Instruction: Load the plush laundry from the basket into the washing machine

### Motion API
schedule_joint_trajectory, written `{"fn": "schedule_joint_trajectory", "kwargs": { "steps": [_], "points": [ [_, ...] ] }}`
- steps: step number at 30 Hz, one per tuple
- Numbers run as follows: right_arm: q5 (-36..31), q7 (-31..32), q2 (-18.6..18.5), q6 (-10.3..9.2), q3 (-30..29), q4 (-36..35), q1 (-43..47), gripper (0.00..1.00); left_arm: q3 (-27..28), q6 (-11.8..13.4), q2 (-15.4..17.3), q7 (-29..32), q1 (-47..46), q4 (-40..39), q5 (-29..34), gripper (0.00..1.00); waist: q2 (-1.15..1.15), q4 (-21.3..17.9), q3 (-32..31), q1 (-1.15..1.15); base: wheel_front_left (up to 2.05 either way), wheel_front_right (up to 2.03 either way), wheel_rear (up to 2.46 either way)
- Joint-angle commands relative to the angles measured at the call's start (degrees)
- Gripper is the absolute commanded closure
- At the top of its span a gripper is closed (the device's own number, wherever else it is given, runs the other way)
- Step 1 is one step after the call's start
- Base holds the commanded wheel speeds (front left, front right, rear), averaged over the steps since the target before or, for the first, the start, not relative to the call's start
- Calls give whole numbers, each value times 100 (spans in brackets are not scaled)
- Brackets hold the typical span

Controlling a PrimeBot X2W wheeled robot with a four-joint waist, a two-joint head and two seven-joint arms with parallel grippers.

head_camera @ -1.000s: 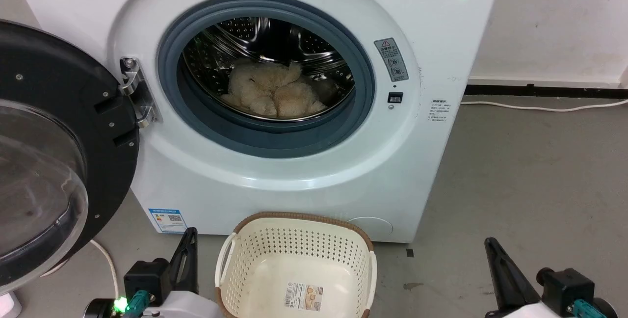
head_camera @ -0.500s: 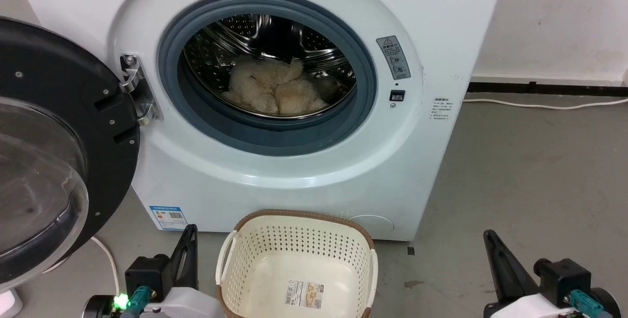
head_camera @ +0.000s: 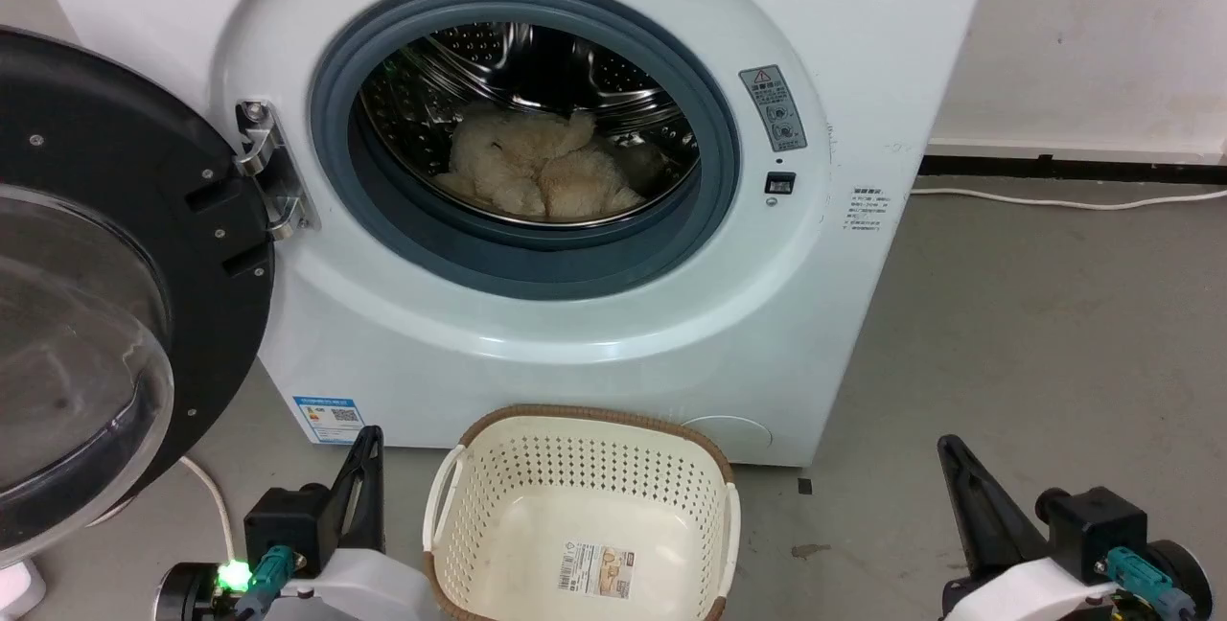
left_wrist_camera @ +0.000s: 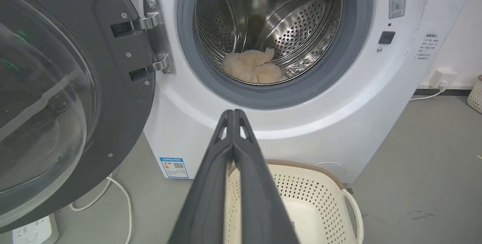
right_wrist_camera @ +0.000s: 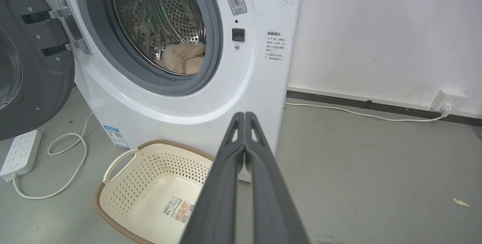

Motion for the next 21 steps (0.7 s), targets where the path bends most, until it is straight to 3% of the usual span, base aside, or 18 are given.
{"fn": "schedule_joint_trajectory", "kwargs": {
  "steps": [1,21],
  "points": [
    [-62,25,-1,-3,-12,-42,-99,100,30,-14,-25,21,-67,-40,45,100,0,2,3,0,0,0,0],
    [-281,266,-1,-4,-31,-130,-283,100,172,-88,-129,220,-126,-183,312,100,0,33,69,0,0,0,0]
  ]
}}
